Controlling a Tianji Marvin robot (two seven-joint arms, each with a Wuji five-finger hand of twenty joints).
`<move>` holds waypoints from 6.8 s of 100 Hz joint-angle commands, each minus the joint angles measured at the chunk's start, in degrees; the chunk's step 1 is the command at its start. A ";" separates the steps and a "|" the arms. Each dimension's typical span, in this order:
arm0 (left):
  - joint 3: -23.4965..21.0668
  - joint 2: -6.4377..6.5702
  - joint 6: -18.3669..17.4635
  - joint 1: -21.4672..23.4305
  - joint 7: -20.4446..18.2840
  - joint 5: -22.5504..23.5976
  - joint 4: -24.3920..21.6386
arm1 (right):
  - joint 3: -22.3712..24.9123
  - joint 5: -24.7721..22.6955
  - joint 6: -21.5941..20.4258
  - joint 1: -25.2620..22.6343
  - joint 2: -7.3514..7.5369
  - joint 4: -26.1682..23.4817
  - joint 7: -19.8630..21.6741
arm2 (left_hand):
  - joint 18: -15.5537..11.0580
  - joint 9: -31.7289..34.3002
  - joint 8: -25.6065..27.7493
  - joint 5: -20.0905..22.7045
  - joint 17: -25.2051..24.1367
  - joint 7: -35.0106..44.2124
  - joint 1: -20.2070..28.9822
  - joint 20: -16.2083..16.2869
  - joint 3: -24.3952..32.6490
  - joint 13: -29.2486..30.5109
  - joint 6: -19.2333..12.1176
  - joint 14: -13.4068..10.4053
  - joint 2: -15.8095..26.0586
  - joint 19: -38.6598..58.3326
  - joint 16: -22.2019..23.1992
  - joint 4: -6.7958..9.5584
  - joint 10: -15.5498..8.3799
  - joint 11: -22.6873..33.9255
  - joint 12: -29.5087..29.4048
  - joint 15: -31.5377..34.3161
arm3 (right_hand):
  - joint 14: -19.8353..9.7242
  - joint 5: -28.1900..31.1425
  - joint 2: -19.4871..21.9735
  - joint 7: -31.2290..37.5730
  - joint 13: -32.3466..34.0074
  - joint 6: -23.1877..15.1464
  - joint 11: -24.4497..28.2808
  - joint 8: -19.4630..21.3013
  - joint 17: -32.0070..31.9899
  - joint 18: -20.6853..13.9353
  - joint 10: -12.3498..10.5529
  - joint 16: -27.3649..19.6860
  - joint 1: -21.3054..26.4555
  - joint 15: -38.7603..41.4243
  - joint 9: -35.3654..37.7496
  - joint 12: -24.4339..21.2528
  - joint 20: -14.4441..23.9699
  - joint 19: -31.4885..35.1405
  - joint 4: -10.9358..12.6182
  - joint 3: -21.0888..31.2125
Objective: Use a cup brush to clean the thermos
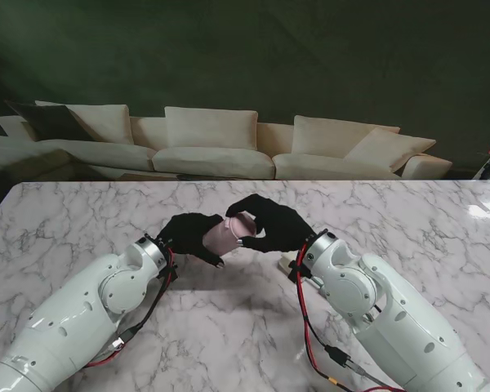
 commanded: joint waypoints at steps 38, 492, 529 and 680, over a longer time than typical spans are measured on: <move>0.70 -0.51 0.85 -1.48 -0.48 -1.18 0.24 | -1.94 2.83 -8.54 0.52 -1.28 5.92 -5.04 | -5.82 3.65 1.73 4.85 5.34 5.91 20.14 3.26 20.32 6.80 -9.71 -2.77 19.19 7.39 4.58 0.76 -3.19 5.71 2.65 10.29 | -4.94 19.19 -4.78 18.06 -7.92 -17.38 -5.26 -5.58 -8.99 -0.11 -7.02 -7.83 -0.01 -16.10 1.31 -1.80 -0.41 -9.15 -4.95 1.88; -1.20 0.18 0.98 0.66 -4.06 -1.19 -4.56 | -1.01 6.91 -11.09 -0.93 -3.68 5.08 -12.54 | -6.09 2.87 2.90 4.46 5.96 6.00 18.48 3.45 23.26 7.49 -9.70 -3.23 18.77 8.60 5.16 0.84 -2.30 7.31 3.59 11.44 | -2.67 0.15 6.97 -5.06 -18.86 -11.15 -10.29 -7.14 -25.25 7.61 -4.65 -15.00 -19.73 -29.60 -3.98 -3.29 -6.25 -24.37 4.59 -15.97; -1.31 0.21 0.31 0.60 -3.83 -0.88 -4.52 | 1.41 -6.68 11.46 -4.39 -1.48 -2.99 -10.30 | -6.04 2.74 2.94 4.43 5.89 5.95 18.53 3.47 23.27 7.43 -9.64 -3.22 18.86 8.63 5.17 0.82 -2.16 7.36 3.57 11.45 | 4.72 -7.67 18.73 -3.24 20.00 6.34 -0.83 -11.30 18.50 3.88 -0.63 -1.17 -35.07 3.13 7.91 0.42 -1.86 16.19 5.91 -20.74; -0.74 0.18 0.72 0.52 -4.27 -1.40 -4.46 | -2.21 3.31 -5.64 0.30 -1.42 3.91 -4.72 | -6.04 2.41 3.17 4.49 6.00 5.86 18.64 3.67 23.23 7.62 -9.64 -3.29 19.15 9.10 5.36 0.68 -2.19 8.04 3.82 11.91 | -4.89 8.68 -11.94 7.30 1.06 -13.83 3.77 2.07 5.56 -1.70 -2.93 -0.35 3.37 -1.88 4.56 2.16 -1.15 -0.50 4.14 4.99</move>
